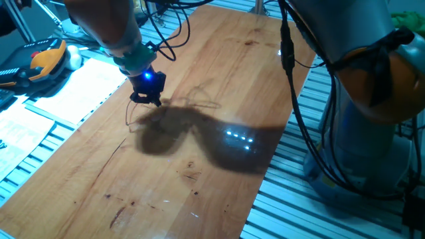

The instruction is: Unfold the leg of the glasses (with one hand)

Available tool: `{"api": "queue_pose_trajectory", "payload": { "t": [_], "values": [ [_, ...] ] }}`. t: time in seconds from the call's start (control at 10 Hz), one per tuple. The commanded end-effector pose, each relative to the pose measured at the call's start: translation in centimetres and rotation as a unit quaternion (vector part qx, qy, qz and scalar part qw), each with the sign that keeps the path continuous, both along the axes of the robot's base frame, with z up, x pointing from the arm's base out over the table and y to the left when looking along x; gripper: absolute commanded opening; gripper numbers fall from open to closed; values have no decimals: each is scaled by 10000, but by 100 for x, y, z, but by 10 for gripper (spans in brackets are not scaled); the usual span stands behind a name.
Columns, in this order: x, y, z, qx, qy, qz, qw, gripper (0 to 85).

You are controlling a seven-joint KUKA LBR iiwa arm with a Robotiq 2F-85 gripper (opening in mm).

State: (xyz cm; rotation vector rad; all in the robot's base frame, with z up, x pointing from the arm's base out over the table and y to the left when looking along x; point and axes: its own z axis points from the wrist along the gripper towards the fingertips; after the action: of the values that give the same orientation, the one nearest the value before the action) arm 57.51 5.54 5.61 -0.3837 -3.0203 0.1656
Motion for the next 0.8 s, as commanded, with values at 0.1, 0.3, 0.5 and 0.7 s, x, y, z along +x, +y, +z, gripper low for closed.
{"api": "queue_pose_trajectory", "payload": {
  "t": [0.1, 0.3, 0.5, 0.7],
  "values": [
    [-85, 188, -87, 1275, -53, 1368, 9823, 0],
    [-109, 236, -83, 1535, -7, 1467, 9772, 0],
    [-163, 313, -107, 1009, -53, 1498, 9835, 0],
    [-210, 365, -99, 516, -82, 1482, 9876, 0]
  ]
}}
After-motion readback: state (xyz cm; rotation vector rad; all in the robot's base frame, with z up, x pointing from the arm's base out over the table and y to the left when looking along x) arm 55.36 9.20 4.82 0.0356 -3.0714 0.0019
